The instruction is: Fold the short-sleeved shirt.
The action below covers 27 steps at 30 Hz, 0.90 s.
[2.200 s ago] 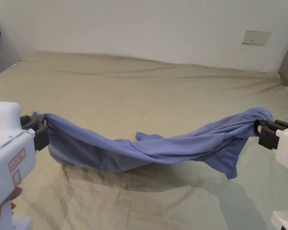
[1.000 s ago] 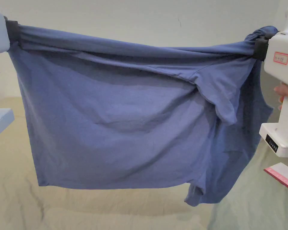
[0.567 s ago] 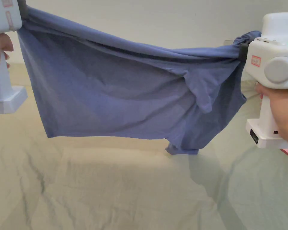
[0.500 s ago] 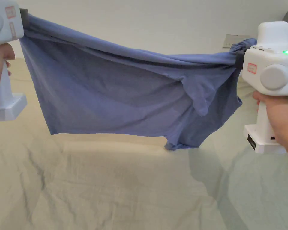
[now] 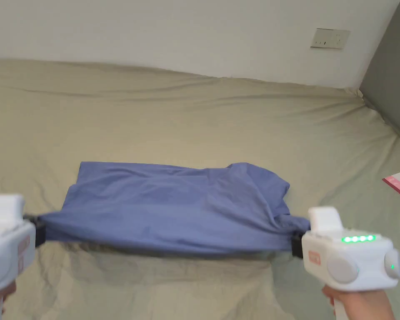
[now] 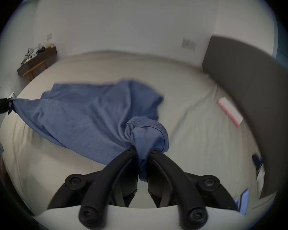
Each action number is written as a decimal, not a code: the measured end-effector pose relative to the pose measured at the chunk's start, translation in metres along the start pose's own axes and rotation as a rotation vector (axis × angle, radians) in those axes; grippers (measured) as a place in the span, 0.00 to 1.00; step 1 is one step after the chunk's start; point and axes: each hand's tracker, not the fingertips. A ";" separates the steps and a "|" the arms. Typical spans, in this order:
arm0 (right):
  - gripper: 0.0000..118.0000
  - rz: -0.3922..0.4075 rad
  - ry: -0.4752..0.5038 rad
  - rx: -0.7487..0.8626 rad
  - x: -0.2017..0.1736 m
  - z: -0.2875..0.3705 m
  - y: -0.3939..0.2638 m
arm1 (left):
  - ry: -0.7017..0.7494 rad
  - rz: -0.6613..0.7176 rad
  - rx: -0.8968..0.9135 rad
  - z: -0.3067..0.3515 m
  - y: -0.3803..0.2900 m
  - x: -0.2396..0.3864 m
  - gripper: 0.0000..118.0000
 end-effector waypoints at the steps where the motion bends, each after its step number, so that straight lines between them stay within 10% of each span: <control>1: 0.10 0.006 -0.002 -0.030 -0.001 0.000 -0.018 | 0.433 -0.472 -0.034 0.019 -0.003 -0.014 0.05; 20: 0.10 0.054 0.121 -0.255 0.002 0.124 -0.145 | 0.367 -0.635 -0.460 0.133 -0.129 -0.042 0.05; 21: 0.10 0.046 0.134 -0.272 0.005 0.128 -0.150 | -0.138 -0.300 -0.425 0.122 -0.147 -0.027 0.05; 27: 0.16 0.022 0.138 -0.332 0.013 0.126 -0.176 | -0.114 -0.393 -0.504 0.122 -0.166 -0.021 0.05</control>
